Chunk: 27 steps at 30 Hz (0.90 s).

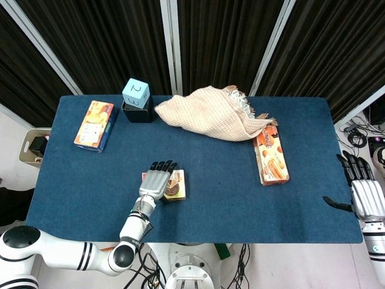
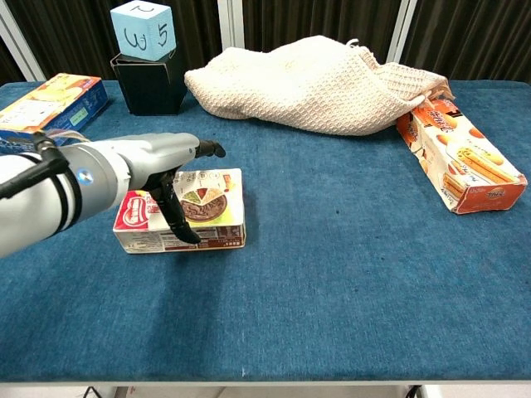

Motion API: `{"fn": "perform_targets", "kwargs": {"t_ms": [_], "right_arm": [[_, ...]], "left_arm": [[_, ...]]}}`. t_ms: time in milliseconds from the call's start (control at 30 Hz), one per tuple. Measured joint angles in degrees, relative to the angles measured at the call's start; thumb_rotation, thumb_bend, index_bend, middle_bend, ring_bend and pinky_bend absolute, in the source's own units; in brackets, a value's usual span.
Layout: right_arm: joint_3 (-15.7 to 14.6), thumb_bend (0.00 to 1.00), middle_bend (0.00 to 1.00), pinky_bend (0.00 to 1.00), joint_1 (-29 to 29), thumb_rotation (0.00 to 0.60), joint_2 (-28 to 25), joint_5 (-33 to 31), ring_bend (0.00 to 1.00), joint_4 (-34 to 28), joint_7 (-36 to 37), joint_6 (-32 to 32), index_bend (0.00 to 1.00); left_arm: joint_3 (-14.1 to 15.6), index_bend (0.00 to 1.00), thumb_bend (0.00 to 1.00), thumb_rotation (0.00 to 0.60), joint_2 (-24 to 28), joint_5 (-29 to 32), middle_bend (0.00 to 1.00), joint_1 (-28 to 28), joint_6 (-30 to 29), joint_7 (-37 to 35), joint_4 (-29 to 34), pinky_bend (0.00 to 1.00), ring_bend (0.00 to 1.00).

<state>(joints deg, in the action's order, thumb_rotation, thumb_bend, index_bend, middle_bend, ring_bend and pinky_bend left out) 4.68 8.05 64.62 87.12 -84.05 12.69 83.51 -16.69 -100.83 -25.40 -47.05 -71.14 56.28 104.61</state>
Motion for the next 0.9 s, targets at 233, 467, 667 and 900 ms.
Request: {"fn": "perform_targets", "kwargs": {"t_ms": [233, 467, 667, 900], "right_arm": [[-0.1, 0.15, 0.04, 0.00, -0.1, 0.600, 0.2, -0.1, 0.00, 0.1, 0.0, -0.1, 0.00], [-0.1, 0.15, 0.04, 0.00, -0.4, 0.600, 0.1, -0.3, 0.00, 0.2, 0.0, 0.2, 0.00], [-0.2, 0.15, 0.04, 0.00, -0.4, 0.600, 0.3, -0.2, 0.00, 0.1, -0.2, 0.2, 0.00], [-0.2, 0.15, 0.04, 0.00, -0.8, 0.600, 0.1, -0.3, 0.00, -0.4, -0.8, 0.5, 0.00]], "left_arm": [[-0.6, 0.00, 0.00, 0.600, -0.8, 4.4, 0.00, -2.3, 1.1, -0.8, -2.6, 0.00, 0.00], [0.0, 0.24, 0.00, 0.600, -1.2, 6.7, 0.23, -4.7, 0.2, 1.1, -5.1, 0.01, 0.14], [0.2, 0.36, 0.00, 0.600, 0.8, 1.8, 0.38, -3.8, 1.5, -3.6, -3.4, 0.06, 0.27], [-0.9, 0.36, 0.00, 0.600, 6.5, -9.9, 0.38, -0.5, 8.0, -18.9, -0.8, 0.07, 0.25]]}}
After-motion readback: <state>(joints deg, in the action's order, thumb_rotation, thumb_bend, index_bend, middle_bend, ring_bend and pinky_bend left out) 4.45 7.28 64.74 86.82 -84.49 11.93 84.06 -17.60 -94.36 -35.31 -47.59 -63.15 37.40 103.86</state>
